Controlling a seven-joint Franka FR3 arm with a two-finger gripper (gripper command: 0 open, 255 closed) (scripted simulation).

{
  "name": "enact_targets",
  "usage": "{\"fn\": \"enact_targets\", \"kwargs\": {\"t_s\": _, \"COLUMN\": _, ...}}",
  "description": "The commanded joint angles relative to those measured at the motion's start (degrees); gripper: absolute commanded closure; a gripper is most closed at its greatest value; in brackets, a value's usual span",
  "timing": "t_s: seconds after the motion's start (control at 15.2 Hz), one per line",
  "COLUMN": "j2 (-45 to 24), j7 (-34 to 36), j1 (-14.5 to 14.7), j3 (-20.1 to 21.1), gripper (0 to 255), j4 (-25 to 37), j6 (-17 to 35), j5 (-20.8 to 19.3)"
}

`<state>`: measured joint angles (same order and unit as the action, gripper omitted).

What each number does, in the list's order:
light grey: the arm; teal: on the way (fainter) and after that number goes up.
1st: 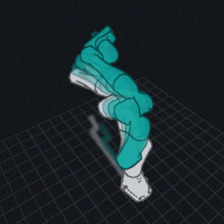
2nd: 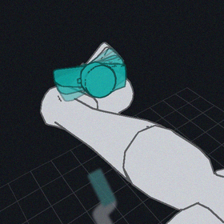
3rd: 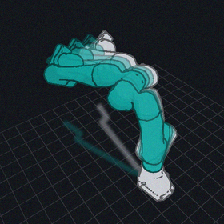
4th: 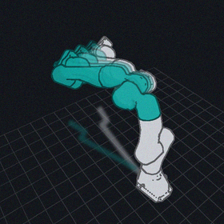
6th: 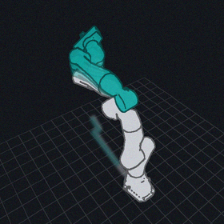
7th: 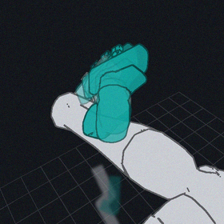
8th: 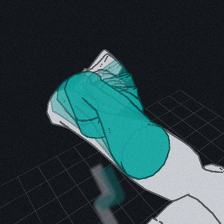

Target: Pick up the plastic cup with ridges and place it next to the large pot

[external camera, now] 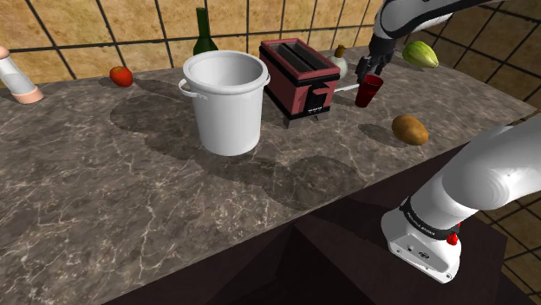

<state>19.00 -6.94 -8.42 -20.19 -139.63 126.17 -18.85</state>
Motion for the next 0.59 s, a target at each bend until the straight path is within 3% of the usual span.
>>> {"fn": "enact_targets", "kwargs": {"t_s": 0.0, "j2": -3.9, "j7": -1.5, "j1": -0.4, "j3": -1.7, "gripper": 0, "j4": 1.2, "j6": 3.6, "j5": -0.1}}
{"fn": "enact_targets", "kwargs": {"t_s": 0.2, "j2": -10.1, "j7": -4.0, "j1": -0.8, "j3": -4.0, "gripper": 0, "j4": 4.0, "j6": 8.2, "j5": 1.1}}
{"fn": "enact_targets", "kwargs": {"t_s": 0.53, "j2": -13.1, "j7": -4.7, "j1": -1.1, "j3": -4.7, "gripper": 0, "j4": 3.5, "j6": 12.0, "j5": 1.7}}
